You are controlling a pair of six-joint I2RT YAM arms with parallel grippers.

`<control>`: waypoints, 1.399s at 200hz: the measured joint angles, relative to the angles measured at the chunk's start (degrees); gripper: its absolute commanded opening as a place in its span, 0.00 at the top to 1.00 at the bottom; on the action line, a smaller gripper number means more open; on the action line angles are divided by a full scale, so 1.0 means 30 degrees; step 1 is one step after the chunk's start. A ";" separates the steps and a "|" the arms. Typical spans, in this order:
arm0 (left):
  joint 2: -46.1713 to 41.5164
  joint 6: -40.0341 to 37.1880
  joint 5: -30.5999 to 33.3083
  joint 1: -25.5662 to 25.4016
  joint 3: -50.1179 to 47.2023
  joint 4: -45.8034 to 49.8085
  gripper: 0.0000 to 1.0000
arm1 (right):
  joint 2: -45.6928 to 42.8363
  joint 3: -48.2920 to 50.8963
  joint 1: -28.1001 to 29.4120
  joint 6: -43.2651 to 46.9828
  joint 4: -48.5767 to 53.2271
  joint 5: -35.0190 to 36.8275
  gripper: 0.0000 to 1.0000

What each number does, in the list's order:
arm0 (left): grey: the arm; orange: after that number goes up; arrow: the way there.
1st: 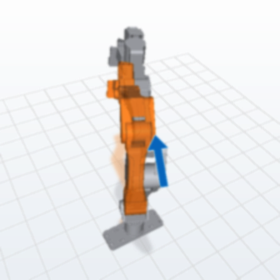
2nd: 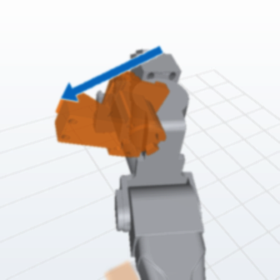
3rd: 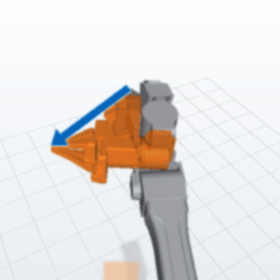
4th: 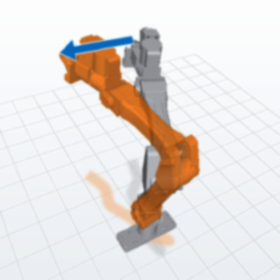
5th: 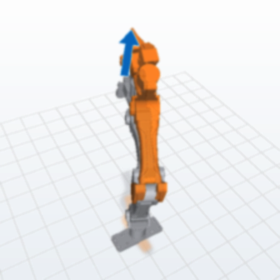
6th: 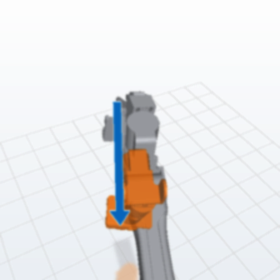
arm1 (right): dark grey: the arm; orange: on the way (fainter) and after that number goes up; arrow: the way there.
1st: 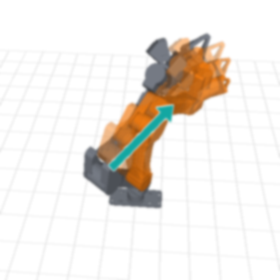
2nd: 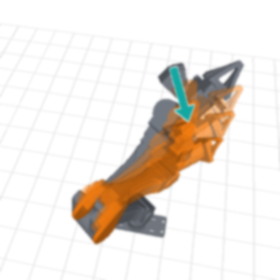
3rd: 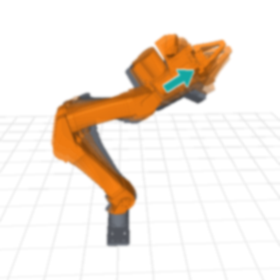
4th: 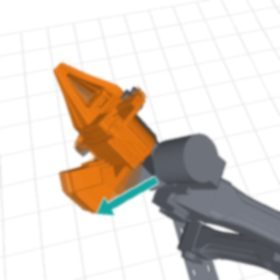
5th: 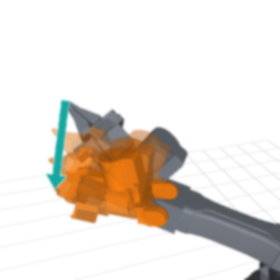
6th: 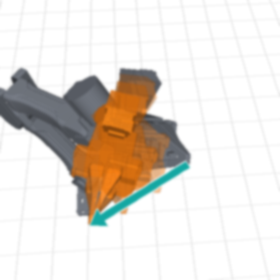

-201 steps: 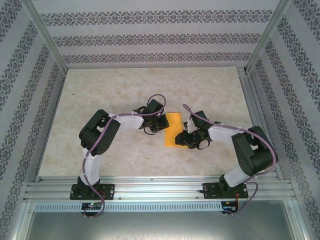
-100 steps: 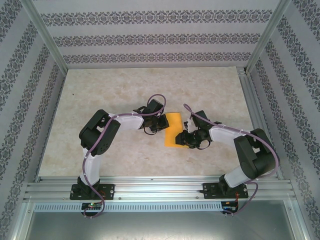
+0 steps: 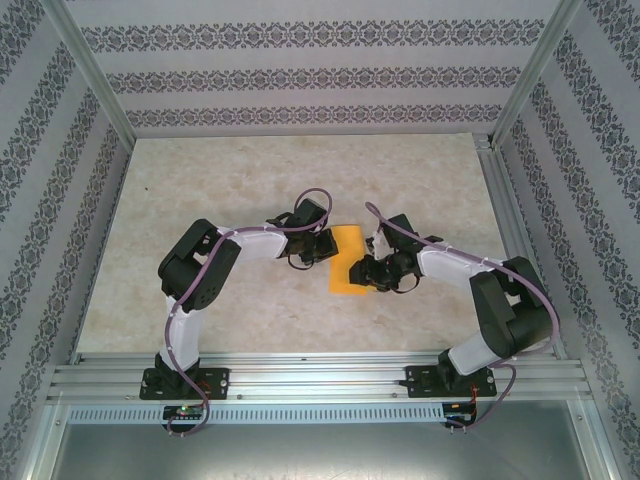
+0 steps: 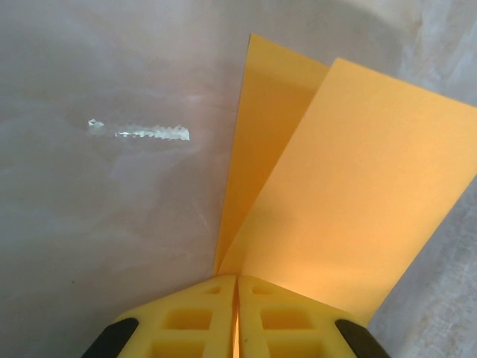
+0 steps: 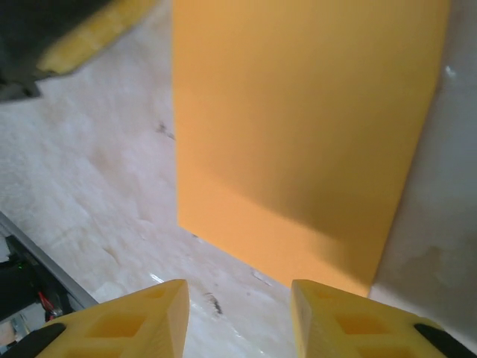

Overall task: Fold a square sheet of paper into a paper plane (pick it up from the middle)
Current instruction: Fold the square sheet of paper in half at the center of the table.

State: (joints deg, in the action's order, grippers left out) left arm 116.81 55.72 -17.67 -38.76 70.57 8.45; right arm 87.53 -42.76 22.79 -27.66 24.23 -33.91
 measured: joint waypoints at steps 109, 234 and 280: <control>0.0022 -0.0073 0.0000 0.0000 0.0117 0.0189 0.88 | 0.4029 -0.2295 -0.1515 0.0517 -0.1450 0.0248 0.60; 0.0226 -0.0357 -0.0022 0.0000 0.0554 0.0641 0.88 | 0.5020 -0.4044 -0.2273 0.0699 -0.1916 -0.0095 0.61; 0.0262 -0.0364 -0.0029 -0.0015 0.0597 0.0641 0.88 | 0.5807 -0.4189 -0.2608 0.0911 -0.2040 -0.0313 0.61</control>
State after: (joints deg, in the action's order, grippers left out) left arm 117.60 54.63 -17.76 -38.81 72.36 10.37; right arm 104.95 -55.33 14.96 -24.93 18.11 -34.85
